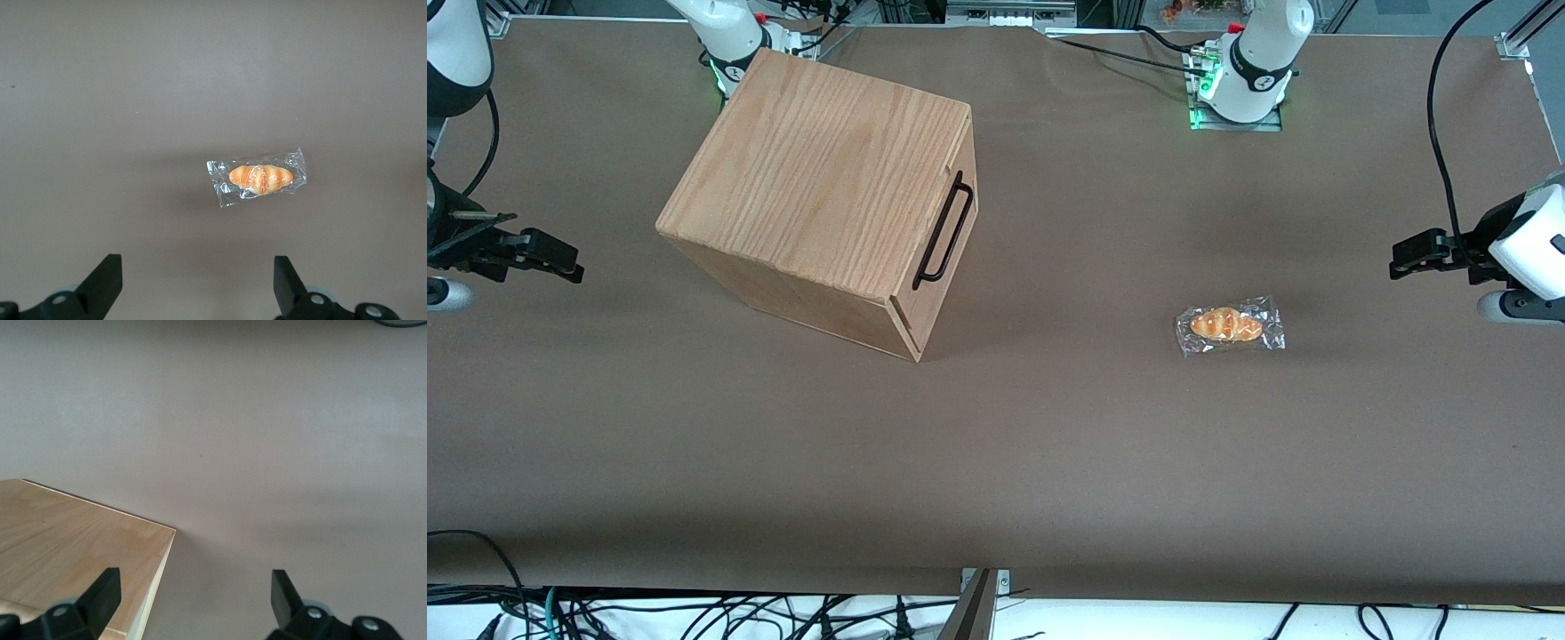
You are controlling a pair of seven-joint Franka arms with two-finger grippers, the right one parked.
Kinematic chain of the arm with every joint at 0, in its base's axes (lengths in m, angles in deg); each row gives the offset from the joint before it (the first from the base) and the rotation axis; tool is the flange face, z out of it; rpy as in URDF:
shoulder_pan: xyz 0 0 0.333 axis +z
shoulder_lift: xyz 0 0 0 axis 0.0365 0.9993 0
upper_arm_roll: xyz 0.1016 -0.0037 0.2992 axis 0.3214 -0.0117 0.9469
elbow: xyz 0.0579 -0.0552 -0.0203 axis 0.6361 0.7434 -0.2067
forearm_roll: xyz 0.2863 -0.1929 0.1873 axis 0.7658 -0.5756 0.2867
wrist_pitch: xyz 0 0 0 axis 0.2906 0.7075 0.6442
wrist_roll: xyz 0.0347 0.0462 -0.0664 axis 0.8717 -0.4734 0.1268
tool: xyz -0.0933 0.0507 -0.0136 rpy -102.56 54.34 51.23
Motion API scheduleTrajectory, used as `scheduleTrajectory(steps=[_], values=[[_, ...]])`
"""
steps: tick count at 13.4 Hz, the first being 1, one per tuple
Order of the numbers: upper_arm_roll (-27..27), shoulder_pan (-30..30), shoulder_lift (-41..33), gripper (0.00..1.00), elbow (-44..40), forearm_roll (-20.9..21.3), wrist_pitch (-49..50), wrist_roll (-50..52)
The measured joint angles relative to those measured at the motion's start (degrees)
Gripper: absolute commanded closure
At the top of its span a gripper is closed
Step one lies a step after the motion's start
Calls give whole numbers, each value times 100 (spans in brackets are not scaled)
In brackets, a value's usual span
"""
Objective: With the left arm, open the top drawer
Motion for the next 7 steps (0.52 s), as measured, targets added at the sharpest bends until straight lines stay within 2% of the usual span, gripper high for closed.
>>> scheduleTrajectory(steps=[7], values=[[-133, -97, 2, 0, 0, -188, 0, 71]])
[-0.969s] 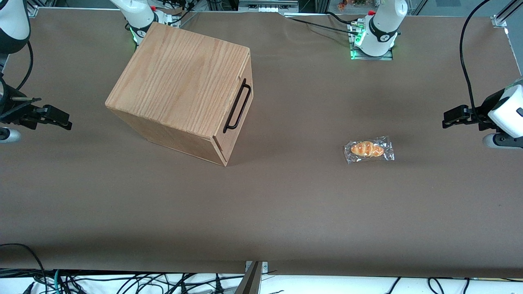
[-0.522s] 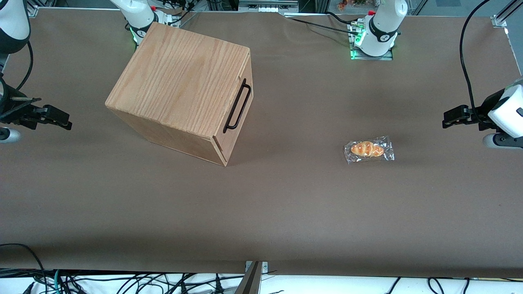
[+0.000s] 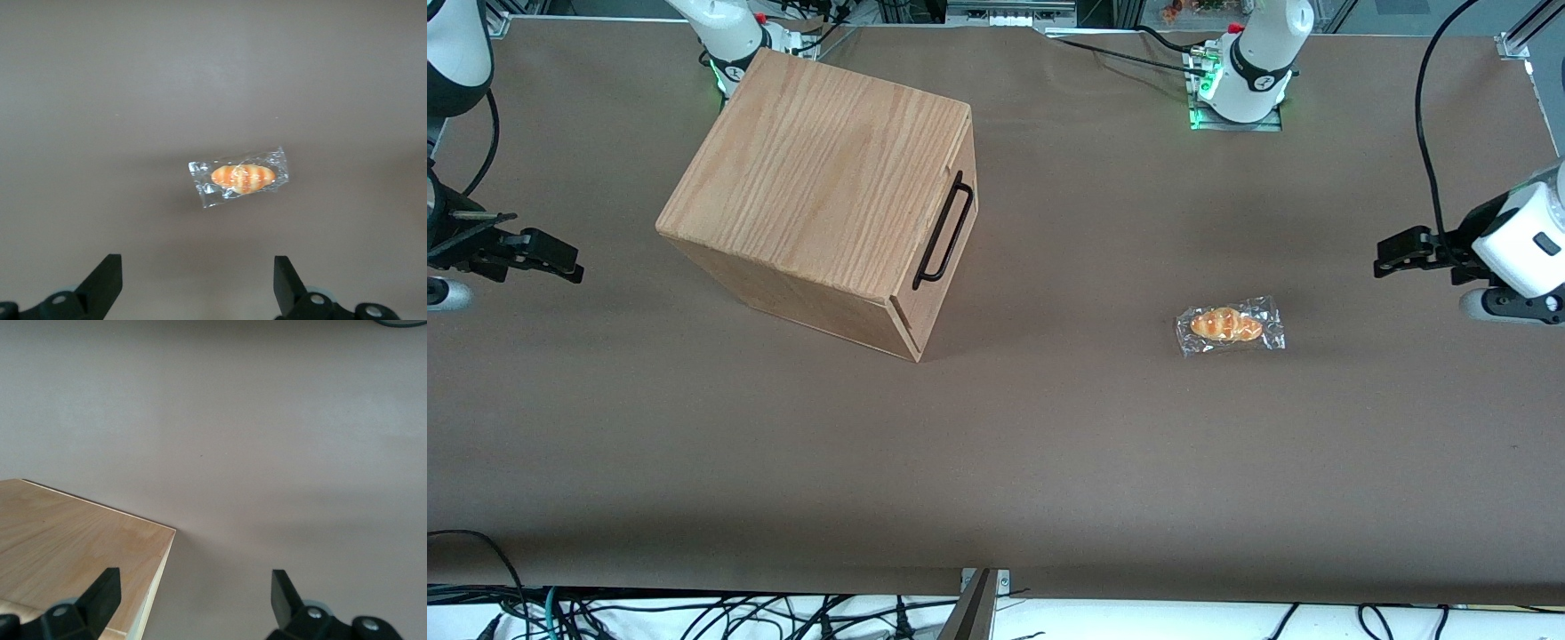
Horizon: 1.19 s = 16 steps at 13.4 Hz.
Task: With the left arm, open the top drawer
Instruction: 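Move the open left gripper toward the black handle of the wooden box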
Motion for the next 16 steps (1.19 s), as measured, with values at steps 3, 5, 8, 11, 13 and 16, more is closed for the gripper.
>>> scheduleTrajectory(steps=[3, 5, 8, 11, 13, 16], values=[[-139, -136, 14, 0, 4, -10, 4, 36], [-194, -313, 35, 0, 15, -12, 8, 228], [-237, -637, 67, 0, 16, -173, 10, 526], [-248, -898, 122, 0, 22, -622, 12, 921], [-260, -1123, 185, 0, 25, -682, 12, 1182], [-280, -1514, 264, 0, 25, -715, 5, 1617]])
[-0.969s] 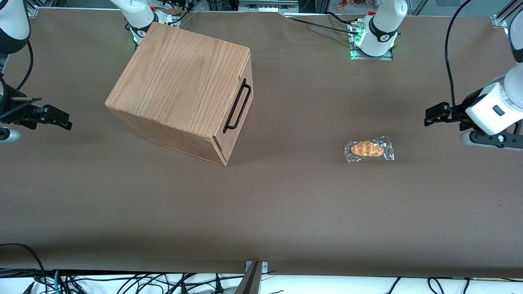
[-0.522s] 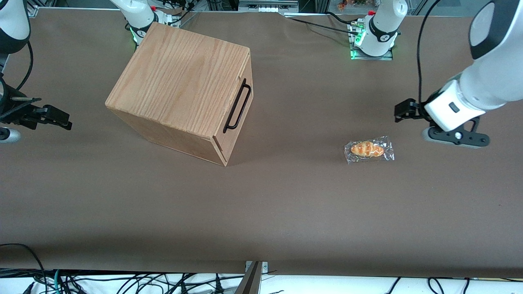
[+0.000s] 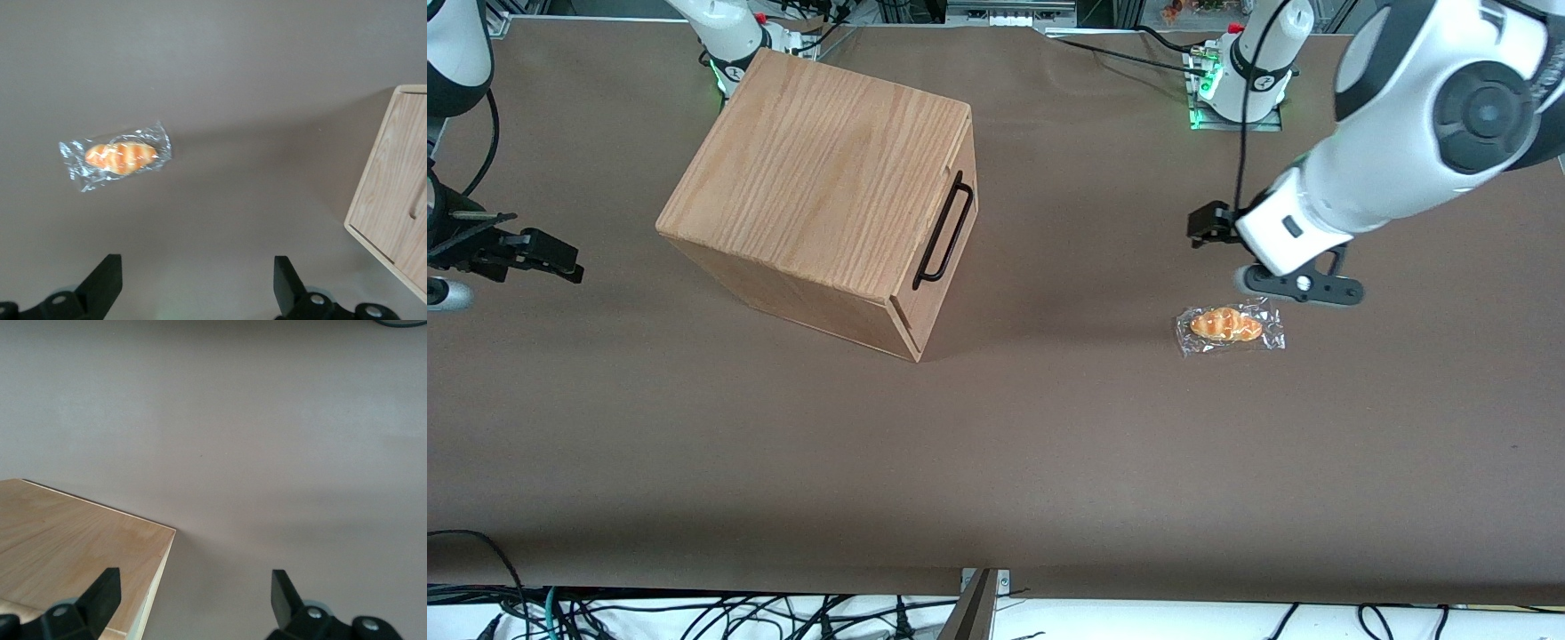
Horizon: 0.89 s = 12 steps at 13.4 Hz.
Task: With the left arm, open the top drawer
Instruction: 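Move the open left gripper toward the black handle of the wooden box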
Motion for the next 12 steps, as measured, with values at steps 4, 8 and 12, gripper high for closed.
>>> scheduleTrajectory(steps=[4, 8, 12], values=[[1, -259, 43, 0, 0, -251, -6, 402], [-1, -531, 74, 0, -3, -264, -127, 785], [-4, -962, 105, 0, -4, -266, -381, 1317]])
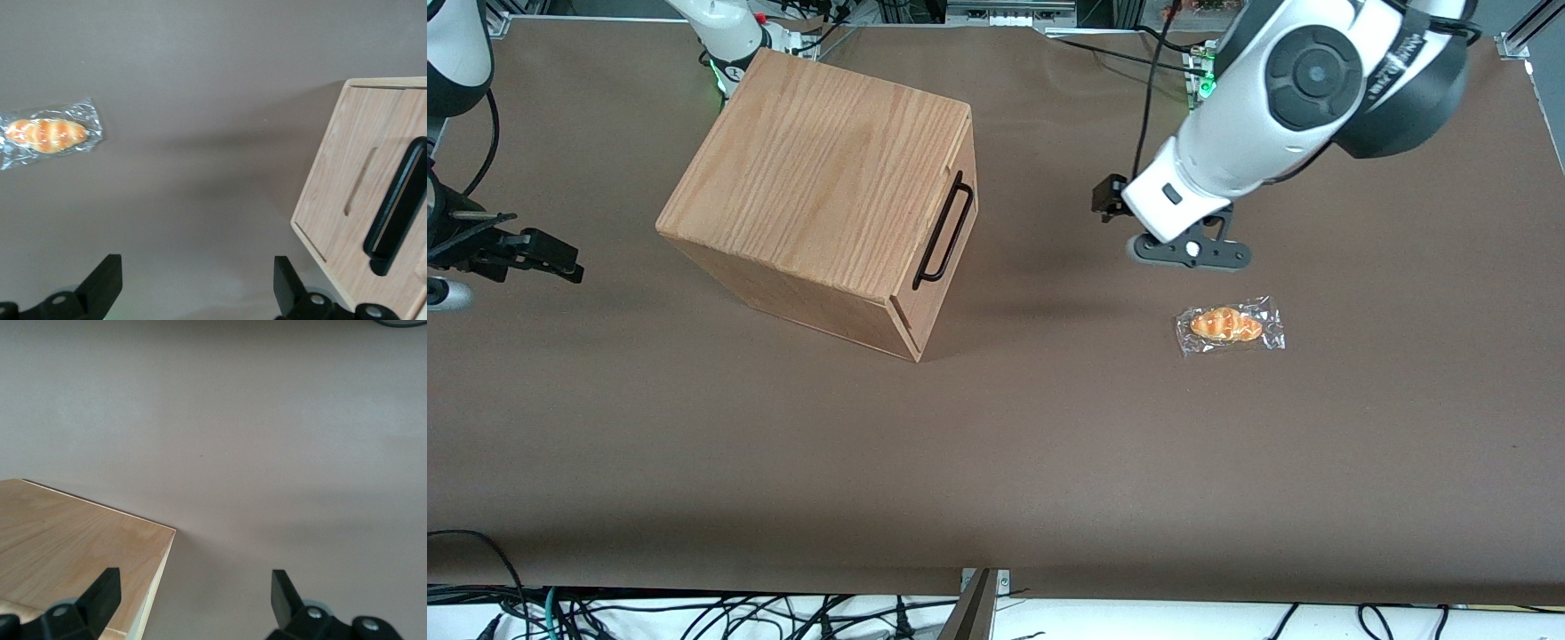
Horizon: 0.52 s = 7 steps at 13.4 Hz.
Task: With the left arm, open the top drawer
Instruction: 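Move the open left gripper toward the black handle of the wooden box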
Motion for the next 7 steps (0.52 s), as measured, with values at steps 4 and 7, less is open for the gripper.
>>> scheduleTrajectory(steps=[4, 7], values=[[-2, -325, 104, 0, -5, 0, -162, 376], [0, -536, 225, 0, -136, 0, -247, 704]])
